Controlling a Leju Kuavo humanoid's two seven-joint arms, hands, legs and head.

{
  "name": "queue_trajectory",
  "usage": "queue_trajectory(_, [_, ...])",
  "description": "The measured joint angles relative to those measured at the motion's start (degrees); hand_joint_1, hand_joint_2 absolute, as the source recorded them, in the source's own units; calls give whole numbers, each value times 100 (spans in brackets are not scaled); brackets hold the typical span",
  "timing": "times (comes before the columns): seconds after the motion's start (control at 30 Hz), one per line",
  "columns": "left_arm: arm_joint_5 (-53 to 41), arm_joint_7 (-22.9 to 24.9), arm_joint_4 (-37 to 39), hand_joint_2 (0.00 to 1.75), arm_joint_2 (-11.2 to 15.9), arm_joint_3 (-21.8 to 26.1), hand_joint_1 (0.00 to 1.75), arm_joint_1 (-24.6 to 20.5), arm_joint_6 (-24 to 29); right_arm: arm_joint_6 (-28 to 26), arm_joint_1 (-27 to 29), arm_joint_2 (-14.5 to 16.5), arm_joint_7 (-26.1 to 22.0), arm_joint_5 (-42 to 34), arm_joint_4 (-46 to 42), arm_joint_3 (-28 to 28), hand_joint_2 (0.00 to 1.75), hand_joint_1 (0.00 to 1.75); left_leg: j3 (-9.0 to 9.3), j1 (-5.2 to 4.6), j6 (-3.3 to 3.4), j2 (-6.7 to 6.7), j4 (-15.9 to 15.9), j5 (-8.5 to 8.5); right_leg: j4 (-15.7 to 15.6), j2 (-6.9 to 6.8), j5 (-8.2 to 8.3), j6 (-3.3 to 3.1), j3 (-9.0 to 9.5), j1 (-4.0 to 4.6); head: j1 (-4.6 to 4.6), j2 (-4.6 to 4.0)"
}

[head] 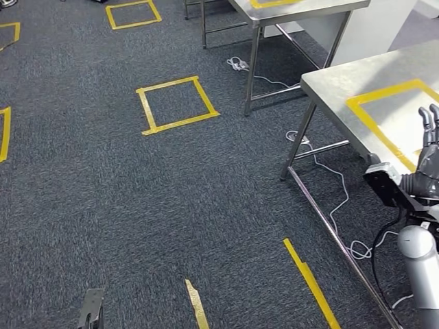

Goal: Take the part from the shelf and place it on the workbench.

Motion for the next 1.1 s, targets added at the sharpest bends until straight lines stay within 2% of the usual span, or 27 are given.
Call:
queue_trajectory(0.07, [-15,-35,0,0,6,-3,0,4,-25,15,28,-5,-2,-39,-2,-16,0,0,-2,-8,25,-2,1,-7,770,6,-323,24,-374,1,9,0])
queue_trajectory(0.1, [-23,-60,0,0,5,-6,0,10,-60,23,53,-6,-6,-54,-2,-20,0,0,-2,-12,29,-5,2,-10,1044,7,-391,32,-521,1,8,0])
queue_trajectory(0.13, [-29,-88,0,0,5,-9,0,15,-113,32,75,-7,-15,-68,-2,-24,0,0,-1,-13,31,-8,5,-12,1119,7,-351,38,-578,0,9,0])
queue_trajectory(0.17, [-28,-115,0,0,5,-14,0,16,-166,39,89,-11,-30,-77,-3,-32,0,0,3,-13,29,-13,10,-15,959,7,-203,39,-518,-2,8,0])
queue_trajectory(0.23, [-20,-155,0,0,7,-26,0,12,-242,49,92,-27,-63,-93,-10,-59,0,0,9,-15,8,-25,26,-29,197,11,188,39,-161,-12,8,0])
queue_trajectory(0.27, [-17,-167,0,0,9,-31,0,9,-256,53,91,-35,-75,-101,-18,-72,0,0,2,-26,-11,-32,45,-39,-152,19,306,28,19,-11,7,0])
queue_trajectory(0.3, [-16,-175,0,0,12,-34,0,9,-263,59,97,-41,-81,-110,-26,-84,0,0,-8,-35,-36,-37,58,-43,-374,25,358,14,136,-7,6,0])
queue_trajectory(0.4, [-14,-183,0,0,21,-37,0,18,-260,72,149,-48,-85,-130,-53,-105,0,0,-33,-40,-106,-42,81,-44,-474,27,363,-67,200,7,5,0])
queue_trajectory(0.47, [-15,-184,0,0,33,-40,0,19,-243,72,169,-51,-87,-139,-94,-114,0,0,-101,-31,-162,-34,267,-180,-491,16,380,-135,217,-9,-3,0])
queue_trajectory(0.5, [-15,-184,0,0,39,-43,0,19,-233,71,176,-51,-87,-148,-115,-117,0,0,-207,-24,-191,-29,522,-332,-500,8,386,-165,228,-17,-7,0])
queue_trajectory(0.57, [-9,-185,0,0,35,-49,0,29,-220,70,213,-53,-88,-167,-155,-128,0,0,-544,-8,-226,-21,1280,-686,-497,-1,380,-197,235,-12,-13,0])
queue_trajectory(0.6, [-1,-186,0,0,34,-51,0,40,-215,72,246,-54,-87,-174,-178,-138,0,0,-690,-3,-232,-18,1594,-785,-496,-4,377,-201,238,-10,-11,0])
queue_trajectory(0.63, [10,-191,0,0,34,-52,0,53,-211,75,282,-56,-87,-182,-206,-154,0,0,-759,-1,-230,-16,1736,-783,-495,-4,374,-204,243,-8,-13,0])
queue_trajectory(0.67, [20,-197,0,0,37,-54,0,64,-208,85,322,-61,-85,-193,-245,-174,0,0,-719,-1,-220,-15,1642,-665,-494,-4,369,-203,251,-7,-13,0])
queue_trajectory(0.73, [28,-210,0,0,47,-55,0,75,-202,109,391,-79,-79,-218,-340,-217,0,0,-390,-2,-181,-10,930,-263,-493,-3,351,-188,279,-7,-13,0])
queue_trajectory(0.77, [28,-214,0,0,51,-56,0,76,-201,123,416,-90,-73,-228,-390,-237,0,0,-209,-7,-162,-7,546,-121,-485,-1,337,-170,282,3,-13,0])
queue_trajectory(0.8, [28,-214,0,0,54,-60,0,75,-198,133,437,-102,-68,-233,-429,-251,0,0,-89,-12,-146,-3,282,-53,-479,2,329,-148,275,11,-11,0])
queue_trajectory(0.83, [27,-215,0,0,52,-64,0,77,-194,143,457,-116,-63,-235,-462,-262,0,0,-36,-20,-133,-3,152,-52,-475,3,325,-124,262,18,-9,0])
queue_trajectory(0.9, [23,-214,0,0,46,-73,0,87,-186,160,496,-142,-58,-236,-513,-277,0,0,-32,-29,-92,-6,106,-66,-485,1,327,-65,247,16,-6,0])
queue_trajectory(0.97, [19,-214,0,0,38,-78,0,95,-181,168,522,-163,-58,-236,-555,-304,0,0,-19,-19,-28,-6,64,-42,-370,4,221,-12,177,5,0,0])
queue_trajectory(1.0, [17,-215,0,0,35,-80,0,93,-179,169,530,-173,-57,-236,-571,-323,0,0,-13,-10,2,-5,45,-31,-152,7,84,8,72,2,5,0])
queue_trajectory(1.07, [15,-215,0,0,35,-82,0,94,-180,175,557,-185,-56,-236,-586,-348,0,0,-15,-17,38,-5,42,-30,590,10,-275,30,-283,1,13,0])
queue_trajectory(1.1, [15,-215,0,0,31,-82,0,99,-181,179,579,-185,-55,-236,-588,-351,0,0,-16,-25,44,-5,43,-31,941,10,-396,38,-456,1,12,0])
